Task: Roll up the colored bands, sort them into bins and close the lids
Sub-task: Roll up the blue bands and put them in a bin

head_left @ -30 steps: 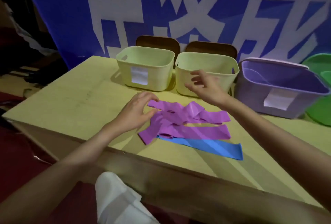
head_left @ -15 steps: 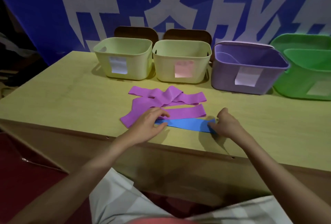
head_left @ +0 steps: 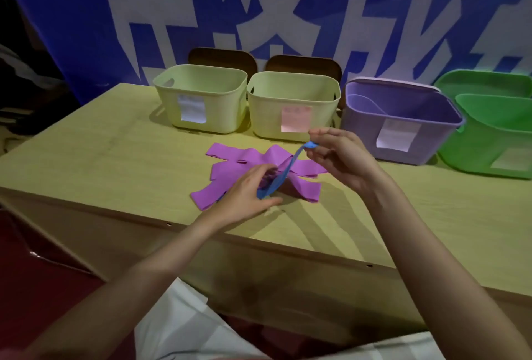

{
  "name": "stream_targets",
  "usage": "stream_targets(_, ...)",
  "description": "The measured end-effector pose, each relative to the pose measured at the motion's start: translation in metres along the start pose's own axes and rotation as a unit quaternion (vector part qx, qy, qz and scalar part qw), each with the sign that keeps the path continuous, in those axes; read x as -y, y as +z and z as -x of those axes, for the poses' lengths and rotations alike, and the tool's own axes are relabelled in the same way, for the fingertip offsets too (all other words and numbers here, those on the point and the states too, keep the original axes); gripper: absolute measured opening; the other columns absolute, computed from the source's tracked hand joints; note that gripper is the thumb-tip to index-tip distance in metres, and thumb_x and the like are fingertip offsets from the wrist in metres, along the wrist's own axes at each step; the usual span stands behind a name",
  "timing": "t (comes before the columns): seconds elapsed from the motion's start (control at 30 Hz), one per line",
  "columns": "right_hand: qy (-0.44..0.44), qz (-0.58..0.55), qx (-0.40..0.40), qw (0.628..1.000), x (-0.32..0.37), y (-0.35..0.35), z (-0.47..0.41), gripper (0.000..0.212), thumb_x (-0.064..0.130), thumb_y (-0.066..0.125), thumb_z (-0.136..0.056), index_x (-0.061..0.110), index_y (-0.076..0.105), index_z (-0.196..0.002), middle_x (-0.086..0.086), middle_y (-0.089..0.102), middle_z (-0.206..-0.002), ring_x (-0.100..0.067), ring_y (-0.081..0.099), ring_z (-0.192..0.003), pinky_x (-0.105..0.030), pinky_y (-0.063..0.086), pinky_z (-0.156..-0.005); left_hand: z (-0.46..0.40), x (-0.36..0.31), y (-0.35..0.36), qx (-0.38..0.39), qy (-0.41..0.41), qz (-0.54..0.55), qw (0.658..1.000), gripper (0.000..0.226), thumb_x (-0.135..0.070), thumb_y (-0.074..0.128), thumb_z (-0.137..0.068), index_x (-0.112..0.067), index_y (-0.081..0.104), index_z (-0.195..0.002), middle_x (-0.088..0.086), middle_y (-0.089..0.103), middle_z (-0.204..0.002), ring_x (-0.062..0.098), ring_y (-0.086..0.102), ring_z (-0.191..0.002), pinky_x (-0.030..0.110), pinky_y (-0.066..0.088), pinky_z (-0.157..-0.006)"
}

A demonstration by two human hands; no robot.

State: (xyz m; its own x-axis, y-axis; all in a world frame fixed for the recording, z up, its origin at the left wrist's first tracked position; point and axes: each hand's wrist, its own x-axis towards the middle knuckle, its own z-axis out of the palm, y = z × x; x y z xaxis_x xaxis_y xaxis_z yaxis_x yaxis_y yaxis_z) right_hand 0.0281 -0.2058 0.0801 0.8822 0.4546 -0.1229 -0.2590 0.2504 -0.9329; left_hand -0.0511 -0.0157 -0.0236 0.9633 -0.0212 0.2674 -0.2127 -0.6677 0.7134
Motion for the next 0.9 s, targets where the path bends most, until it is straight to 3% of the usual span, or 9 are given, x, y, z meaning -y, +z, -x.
stream_targets(0.1,-0.025,-0.027,0.02,0.999,0.02,0.031,-0.006,0.011,-0.007,0.049,-0.093,-0.002,0.059,-0.095,-0.006,0.045,-0.06,-0.01,0.046,-0.049,-0.023,0.057,-0.075,-0.012,0.006,-0.012,-0.048,-0.007,-0.014,0.999,0.053,-0.015,0.076,-0.08,-0.009,0.052,-0.127,-0.002,0.058,-0.118,0.009,0.055,-0.105,0.004,0.038,-0.087)
stream_targets(0.2,-0.058,-0.073,0.029,0.995,0.043,0.055,-0.008,0.013,-0.008,0.047,-0.094,-0.006,0.057,-0.102,-0.002,0.055,-0.051,-0.005,0.055,-0.046,-0.027,0.053,-0.09,-0.025,0.011,-0.029,-0.053,-0.056,0.018,0.997,0.041,-0.005,0.065,-0.082,-0.012,0.057,-0.122,0.002,0.066,-0.112,0.017,0.062,-0.098,0.025,0.049,-0.086)
stream_targets(0.3,-0.092,-0.127,0.026,0.987,0.061,0.067,-0.011,0.019,-0.009,0.045,-0.094,-0.009,0.052,-0.112,0.002,0.056,-0.043,-0.003,0.057,-0.042,-0.033,0.046,-0.1,-0.036,0.016,-0.043,-0.004,-0.109,0.063,0.992,0.035,-0.016,0.058,-0.077,-0.013,0.065,-0.111,0.007,0.07,-0.106,0.021,0.066,-0.097,0.038,0.05,-0.088)
stream_targets(0.47,-0.127,-0.215,0.015,0.968,0.079,0.067,-0.029,0.014,-0.009,0.049,-0.092,-0.003,0.056,-0.103,-0.005,0.063,-0.061,-0.006,0.063,-0.053,-0.026,0.052,-0.085,-0.048,0.005,-0.053,0.066,-0.167,0.252,0.951,0.022,-0.003,0.047,-0.097,0.001,0.065,-0.108,0.009,0.069,-0.106,0.005,0.067,-0.089,0.016,0.049,-0.08)
stream_targets(0.57,-0.13,-0.265,0.014,0.955,0.084,0.058,-0.037,0.013,-0.007,0.052,-0.09,-0.001,0.059,-0.099,-0.012,0.065,-0.085,-0.015,0.069,-0.069,-0.021,0.054,-0.067,-0.054,0.002,-0.059,0.068,-0.155,0.33,0.929,0.015,-0.006,0.054,-0.088,0.0,0.066,-0.095,0.011,0.07,-0.096,0.015,0.068,-0.089,0.018,0.049,-0.079)
stream_targets(0.63,-0.137,-0.291,0.015,0.947,0.087,0.048,-0.037,0.012,-0.006,0.051,-0.09,0.0,0.06,-0.096,-0.01,0.065,-0.077,-0.014,0.067,-0.063,-0.02,0.052,-0.06,-0.058,0.001,-0.062,0.092,-0.134,0.378,0.911,0.015,-0.012,0.062,-0.072,-0.002,0.061,-0.084,0.013,0.067,-0.082,0.024,0.065,-0.08,0.024,0.049,-0.075)
stream_targets(0.73,-0.153,-0.302,-0.012,0.941,0.089,0.027,-0.033,0.015,-0.004,0.049,-0.089,0.003,0.059,-0.098,-0.006,0.062,-0.069,-0.01,0.059,-0.055,-0.018,0.049,-0.056,-0.06,0.004,-0.067,0.136,-0.124,0.392,0.901,0.027,-0.019,0.07,-0.065,-0.006,0.052,-0.08,0.002,0.046,-0.064,0.014,0.043,-0.056,0.025,0.039,-0.059)
stream_targets(0.83,-0.143,-0.314,-0.07,0.936,0.079,0.003,-0.029,0.017,-0.001,0.044,-0.091,0.004,0.058,-0.098,-0.002,0.054,-0.055,-0.007,0.046,-0.043,-0.016,0.044,-0.05,-0.061,0.012,-0.072,0.172,-0.131,0.356,0.909,0.037,-0.032,0.073,-0.072,-0.008,0.055,-0.094,-0.001,0.036,-0.066,0.01,0.031,-0.054,0.022,0.033,-0.054)
stream_targets(0.9,-0.13,-0.306,-0.111,0.937,0.07,-0.011,-0.026,0.019,0.0,0.04,-0.091,0.005,0.058,-0.097,-0.002,0.051,-0.055,-0.007,0.043,-0.04,-0.015,0.042,-0.045,-0.061,0.017,-0.072,0.162,-0.157,0.323,0.919,0.055,-0.051,0.072,-0.071,-0.009,0.055,-0.103,-0.003,0.046,-0.069,0.009,0.042,-0.057,0.021,0.038,-0.054)
